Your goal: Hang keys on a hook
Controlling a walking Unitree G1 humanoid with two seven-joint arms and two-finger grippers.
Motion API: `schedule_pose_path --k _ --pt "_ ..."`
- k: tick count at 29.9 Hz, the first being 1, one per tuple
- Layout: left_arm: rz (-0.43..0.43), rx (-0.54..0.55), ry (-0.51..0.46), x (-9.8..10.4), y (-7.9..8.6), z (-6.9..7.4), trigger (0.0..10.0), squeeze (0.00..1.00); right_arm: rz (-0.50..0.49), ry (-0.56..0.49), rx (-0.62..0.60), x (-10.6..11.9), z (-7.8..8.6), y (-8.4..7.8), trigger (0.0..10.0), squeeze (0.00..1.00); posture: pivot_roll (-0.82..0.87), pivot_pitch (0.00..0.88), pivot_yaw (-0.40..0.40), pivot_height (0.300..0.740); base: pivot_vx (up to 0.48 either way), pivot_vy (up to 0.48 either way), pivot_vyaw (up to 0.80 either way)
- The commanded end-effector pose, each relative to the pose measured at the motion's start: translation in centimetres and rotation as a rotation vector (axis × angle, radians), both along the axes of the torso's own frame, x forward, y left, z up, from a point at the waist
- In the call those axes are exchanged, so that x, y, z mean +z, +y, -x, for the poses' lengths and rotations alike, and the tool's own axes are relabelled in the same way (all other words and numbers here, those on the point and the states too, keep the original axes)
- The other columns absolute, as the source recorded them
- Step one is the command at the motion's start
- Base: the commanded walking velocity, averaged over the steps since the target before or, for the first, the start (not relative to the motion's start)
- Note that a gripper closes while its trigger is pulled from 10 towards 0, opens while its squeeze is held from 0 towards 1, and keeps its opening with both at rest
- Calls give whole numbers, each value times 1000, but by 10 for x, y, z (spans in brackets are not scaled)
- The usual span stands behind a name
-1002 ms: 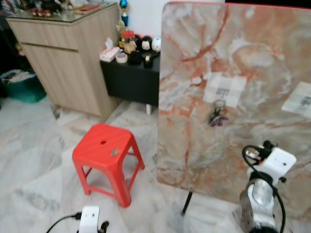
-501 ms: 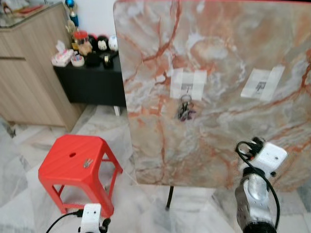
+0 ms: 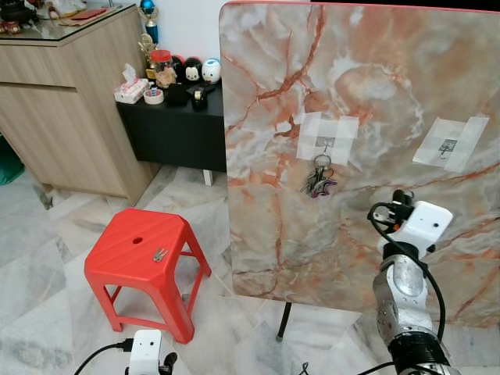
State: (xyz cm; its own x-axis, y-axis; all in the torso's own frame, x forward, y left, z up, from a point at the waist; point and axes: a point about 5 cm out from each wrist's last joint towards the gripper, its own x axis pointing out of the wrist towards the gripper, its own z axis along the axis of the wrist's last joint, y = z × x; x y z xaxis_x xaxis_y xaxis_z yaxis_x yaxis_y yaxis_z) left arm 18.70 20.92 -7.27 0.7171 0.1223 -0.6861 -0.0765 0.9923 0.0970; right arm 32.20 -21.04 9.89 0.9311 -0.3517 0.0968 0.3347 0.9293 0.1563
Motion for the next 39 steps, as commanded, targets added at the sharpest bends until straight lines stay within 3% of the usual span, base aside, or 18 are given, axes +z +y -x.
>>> schedule_pose_path --k 1,17,39 --pt "-18 -1 20 -2 1 4 10000 0 -14 16 6 -2 -1 2 10000 0 15 0 -18 740 0 -360 -781" --pt "-21 1 22 -3 1 5 10000 0 -19 17 18 -3 -1 5 10000 0 16 0 -17 740 0 -45 -736" --pt "-13 13 19 -2 1 4 10000 0 -3 22 87 -3 -5 15 10000 0 20 0 -18 740 0 0 0"
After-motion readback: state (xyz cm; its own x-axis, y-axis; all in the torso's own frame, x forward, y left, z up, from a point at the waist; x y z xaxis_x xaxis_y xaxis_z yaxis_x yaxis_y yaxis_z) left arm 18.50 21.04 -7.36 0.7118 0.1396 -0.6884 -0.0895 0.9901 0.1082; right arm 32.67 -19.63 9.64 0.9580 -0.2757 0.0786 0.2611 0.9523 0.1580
